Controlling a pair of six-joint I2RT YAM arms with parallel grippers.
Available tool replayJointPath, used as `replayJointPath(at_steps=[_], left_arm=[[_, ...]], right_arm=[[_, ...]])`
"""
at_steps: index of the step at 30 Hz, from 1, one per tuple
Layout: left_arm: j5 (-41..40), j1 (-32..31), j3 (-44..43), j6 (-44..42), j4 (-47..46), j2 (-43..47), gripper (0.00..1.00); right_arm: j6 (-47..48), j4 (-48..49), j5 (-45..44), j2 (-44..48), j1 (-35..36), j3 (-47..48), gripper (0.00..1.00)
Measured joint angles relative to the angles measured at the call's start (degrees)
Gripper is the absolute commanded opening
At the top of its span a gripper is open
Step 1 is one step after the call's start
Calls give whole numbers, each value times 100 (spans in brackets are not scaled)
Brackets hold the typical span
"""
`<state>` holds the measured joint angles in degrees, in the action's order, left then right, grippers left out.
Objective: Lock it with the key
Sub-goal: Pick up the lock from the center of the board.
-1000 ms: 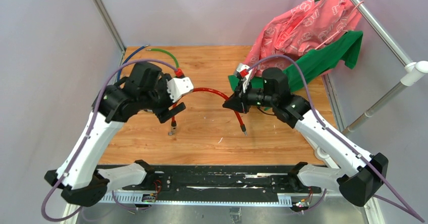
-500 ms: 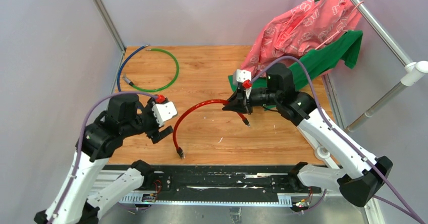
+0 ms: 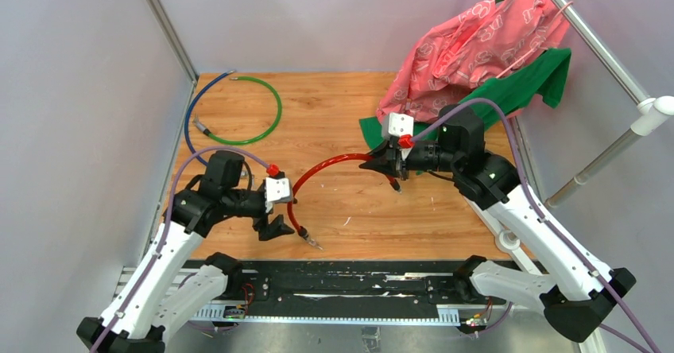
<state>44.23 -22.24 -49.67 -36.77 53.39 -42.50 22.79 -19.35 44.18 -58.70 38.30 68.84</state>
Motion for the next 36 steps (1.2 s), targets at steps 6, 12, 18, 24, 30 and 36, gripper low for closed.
replayJointPath(at_steps=[6,12,18,24,30,36], left_arm=[[741,0,516,-358,-74,-149,68],[627,0,691,291,-938,-227,13],[498,-4,695,955,-1528,-223,0],[-46,-11,647,2428,-2092,-105,0],[-1023,-7,474,3969,-2341,-22,0],[-1871,-7,330,5101,-2332,59,0]], right_arm=[[-76,186,-310,2,0,-2,0],[-258,557,-540,85,0,-168,0],[-514,702,-1040,155,0,-321,0],[-1309,1539,-1606,153,0,-1110,46],[-2144,2330,-1740,-81,-2,-1836,80],[-2011,1733,-3038,-140,-2,-1589,80]])
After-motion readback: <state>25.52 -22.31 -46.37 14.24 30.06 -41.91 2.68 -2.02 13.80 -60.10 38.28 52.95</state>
